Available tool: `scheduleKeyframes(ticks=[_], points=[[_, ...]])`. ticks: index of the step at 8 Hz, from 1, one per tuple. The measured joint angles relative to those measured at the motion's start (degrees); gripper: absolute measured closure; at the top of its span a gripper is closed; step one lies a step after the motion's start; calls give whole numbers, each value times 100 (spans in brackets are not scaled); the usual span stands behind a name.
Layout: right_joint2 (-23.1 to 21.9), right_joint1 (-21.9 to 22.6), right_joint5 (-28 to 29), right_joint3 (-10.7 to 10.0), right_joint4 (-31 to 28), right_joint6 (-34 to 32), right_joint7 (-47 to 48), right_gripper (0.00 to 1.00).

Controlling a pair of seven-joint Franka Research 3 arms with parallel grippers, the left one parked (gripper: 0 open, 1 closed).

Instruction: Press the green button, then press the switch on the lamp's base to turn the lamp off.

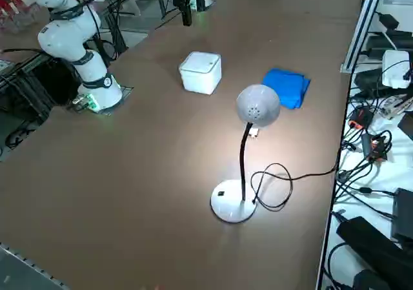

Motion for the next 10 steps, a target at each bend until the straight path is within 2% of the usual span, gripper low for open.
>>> scheduleKeyframes(ticks=[9, 10], points=[[159, -52, -6, -55, 25, -210, 132, 1], [245, -52, -7, -55, 25, -210, 141, 23]])
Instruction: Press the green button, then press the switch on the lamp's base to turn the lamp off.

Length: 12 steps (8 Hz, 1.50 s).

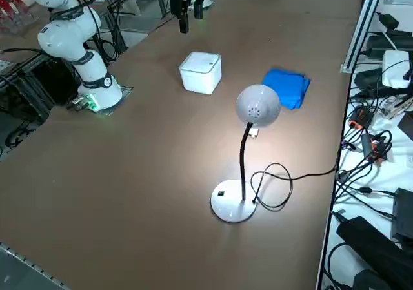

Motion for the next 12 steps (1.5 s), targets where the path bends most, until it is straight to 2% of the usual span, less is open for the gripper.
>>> scheduleKeyframes(ticks=[2, 3, 4, 9, 11, 12], points=[[162, -2, -31, -2, 4, 35, 1, 66], [278, -8, -44, -6, 1, 213, 1, 85], [463, -22, -57, -11, -9, 607, -8, 98], [2019, -137, -86, -18, -247, 3504, -274, 99], [2439, -136, -86, -15, -412, 4287, -274, 99], [2552, -132, -85, -6, -418, 4471, -272, 99]])
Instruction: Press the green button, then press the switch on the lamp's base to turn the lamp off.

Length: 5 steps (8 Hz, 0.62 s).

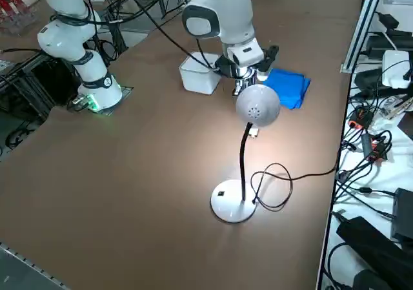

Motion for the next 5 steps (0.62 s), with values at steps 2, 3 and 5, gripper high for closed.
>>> scheduleKeyframes(ticks=[2, 3, 5], points=[[170, 7, 9, 31, -7, 232, 196, 99], [252, 28, 9, 47, -8, 336, 385, 99], [351, 111, 9, 52, -8, 452, 694, 99]])
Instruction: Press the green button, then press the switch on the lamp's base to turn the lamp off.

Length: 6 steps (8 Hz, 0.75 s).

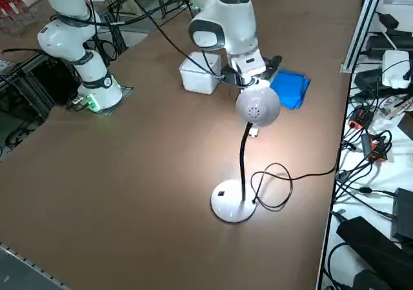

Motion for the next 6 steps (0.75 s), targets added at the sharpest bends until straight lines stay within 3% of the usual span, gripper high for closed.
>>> scheduleKeyframes(ticks=[6], points=[[233, 17, 0, -2, -2, 303, 96, 99]])
